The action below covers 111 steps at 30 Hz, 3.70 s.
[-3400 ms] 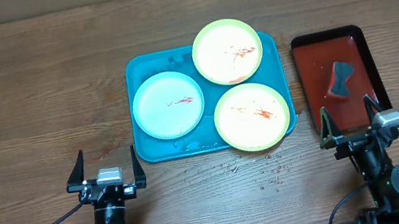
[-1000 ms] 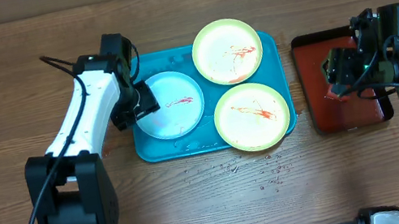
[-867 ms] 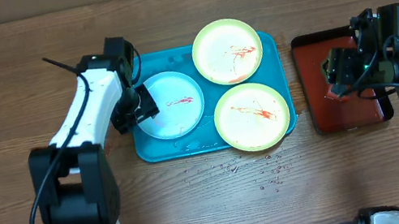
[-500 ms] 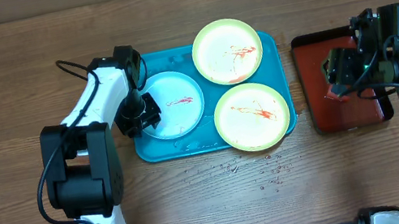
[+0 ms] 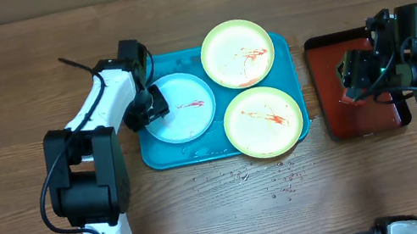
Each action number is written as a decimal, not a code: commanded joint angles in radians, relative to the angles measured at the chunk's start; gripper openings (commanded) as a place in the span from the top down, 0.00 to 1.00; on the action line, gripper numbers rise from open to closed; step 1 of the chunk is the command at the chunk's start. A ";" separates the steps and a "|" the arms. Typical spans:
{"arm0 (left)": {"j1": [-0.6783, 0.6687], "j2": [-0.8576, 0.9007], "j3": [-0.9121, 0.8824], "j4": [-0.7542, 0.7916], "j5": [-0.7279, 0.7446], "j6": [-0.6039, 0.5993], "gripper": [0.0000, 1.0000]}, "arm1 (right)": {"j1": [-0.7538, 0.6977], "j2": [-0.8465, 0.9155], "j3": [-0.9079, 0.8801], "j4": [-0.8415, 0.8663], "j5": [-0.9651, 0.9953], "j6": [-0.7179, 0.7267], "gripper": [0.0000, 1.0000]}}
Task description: Clean dirty plates on tray and stack at the side
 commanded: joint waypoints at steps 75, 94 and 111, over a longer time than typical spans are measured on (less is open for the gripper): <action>-0.005 0.023 -0.010 0.059 -0.102 0.425 0.96 | -0.066 0.686 0.208 0.020 0.242 0.182 0.68; -0.004 0.023 -0.010 0.065 -0.078 0.428 0.96 | -0.051 0.623 0.360 -0.178 0.125 0.109 0.96; 0.061 0.023 -0.010 0.012 0.295 0.440 0.96 | 0.430 0.532 0.493 0.031 -0.080 0.268 0.96</action>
